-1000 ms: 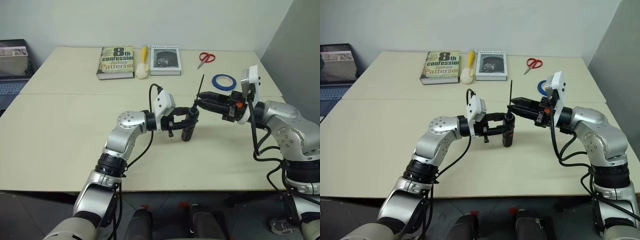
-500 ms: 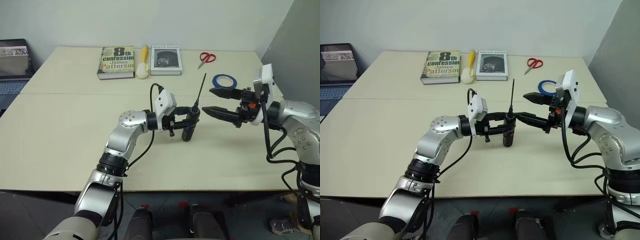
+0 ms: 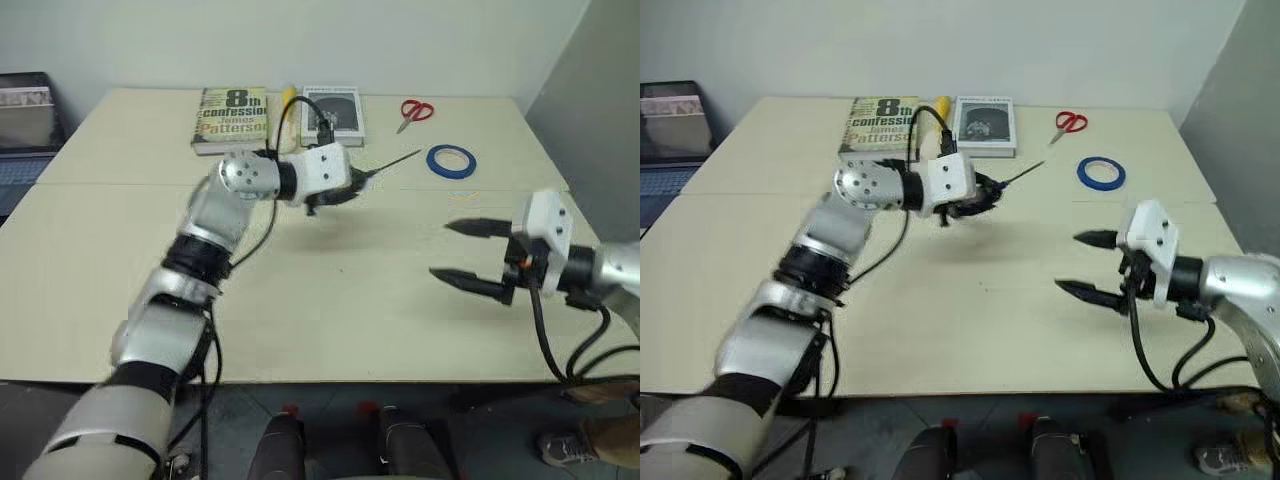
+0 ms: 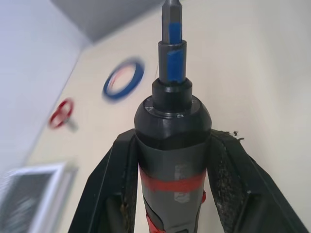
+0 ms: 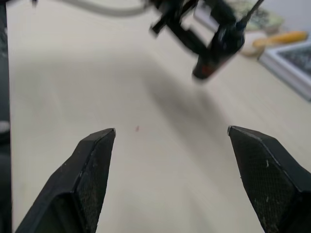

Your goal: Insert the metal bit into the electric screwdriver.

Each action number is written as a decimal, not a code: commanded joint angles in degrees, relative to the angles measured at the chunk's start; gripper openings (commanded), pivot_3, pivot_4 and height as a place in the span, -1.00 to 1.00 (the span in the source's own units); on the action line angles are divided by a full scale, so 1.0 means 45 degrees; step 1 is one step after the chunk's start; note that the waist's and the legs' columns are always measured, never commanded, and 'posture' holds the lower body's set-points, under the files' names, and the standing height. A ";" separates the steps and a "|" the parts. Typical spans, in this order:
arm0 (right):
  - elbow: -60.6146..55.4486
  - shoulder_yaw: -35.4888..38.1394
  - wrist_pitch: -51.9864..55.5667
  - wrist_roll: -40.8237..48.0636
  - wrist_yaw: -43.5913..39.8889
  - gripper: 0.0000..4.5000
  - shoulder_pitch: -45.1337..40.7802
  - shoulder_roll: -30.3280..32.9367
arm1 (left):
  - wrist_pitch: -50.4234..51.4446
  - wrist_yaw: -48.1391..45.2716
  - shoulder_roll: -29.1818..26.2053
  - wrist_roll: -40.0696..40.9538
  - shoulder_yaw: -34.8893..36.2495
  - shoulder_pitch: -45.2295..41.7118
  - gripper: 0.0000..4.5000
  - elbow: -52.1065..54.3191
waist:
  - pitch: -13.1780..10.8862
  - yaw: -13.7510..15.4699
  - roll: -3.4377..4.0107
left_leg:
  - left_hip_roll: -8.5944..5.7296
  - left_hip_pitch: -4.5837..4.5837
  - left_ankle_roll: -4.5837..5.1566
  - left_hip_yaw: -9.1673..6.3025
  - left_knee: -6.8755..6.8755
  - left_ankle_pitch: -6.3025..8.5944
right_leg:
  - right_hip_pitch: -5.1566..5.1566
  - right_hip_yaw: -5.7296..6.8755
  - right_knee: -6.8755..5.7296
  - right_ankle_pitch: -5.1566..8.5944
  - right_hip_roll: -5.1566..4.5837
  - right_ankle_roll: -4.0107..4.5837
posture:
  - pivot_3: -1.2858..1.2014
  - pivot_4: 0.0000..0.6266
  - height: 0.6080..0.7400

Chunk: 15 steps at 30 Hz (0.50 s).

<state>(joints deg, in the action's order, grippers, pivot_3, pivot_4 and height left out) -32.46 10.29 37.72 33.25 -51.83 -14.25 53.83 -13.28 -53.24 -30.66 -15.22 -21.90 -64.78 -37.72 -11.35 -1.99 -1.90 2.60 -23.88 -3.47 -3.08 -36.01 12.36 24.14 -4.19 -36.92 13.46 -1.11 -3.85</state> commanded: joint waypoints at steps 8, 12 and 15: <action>-0.1828 0.0926 0.0059 -0.0328 0.1246 0.73 -0.0085 0.0304 | -0.3673 0.0867 0.0037 -0.3650 -0.2299 -0.1964 -0.27 -0.3804 | -0.0018 0.0111 -0.0032 | 0.0002 -0.0025 0.0000 -0.0008 -0.0007 0.0000 | 0.0004 0.0016 0.0001 0.0002 -0.0003 0.0002 | 0.03 -0.52 1.00; -0.1915 0.0580 -0.0037 -0.0594 0.1436 0.73 0.0138 0.0223 | -0.3528 0.0014 0.0905 -0.3585 -0.2377 -0.1914 -0.27 -0.4452 | -0.0021 0.0165 -0.0036 | -0.0002 -0.0039 0.0000 -0.0009 -0.0012 0.0000 | 0.0003 0.0020 0.0004 0.0001 -0.0007 0.0003 | 0.03 -0.52 1.00; -0.1998 0.0491 -0.0031 -0.0680 0.1501 0.73 0.0274 0.0174 | -0.3291 -0.0482 0.1381 -0.3533 -0.2375 -0.1853 -0.27 -0.4894 | -0.0020 0.0121 -0.0036 | -0.0002 -0.0032 0.0000 -0.0009 -0.0012 0.0000 | 0.0002 0.0018 -0.0003 0.0001 -0.0007 0.0003 | 0.03 -0.52 1.00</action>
<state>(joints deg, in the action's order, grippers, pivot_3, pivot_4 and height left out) -39.78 11.94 38.10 30.37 -45.63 -13.04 54.34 -28.18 -54.21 -25.27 -31.94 -33.16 -71.88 -59.20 -11.44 -1.44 -2.06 2.59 -24.01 -3.47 -3.12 -36.06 12.36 24.15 -4.11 -36.96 13.46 -1.14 -3.84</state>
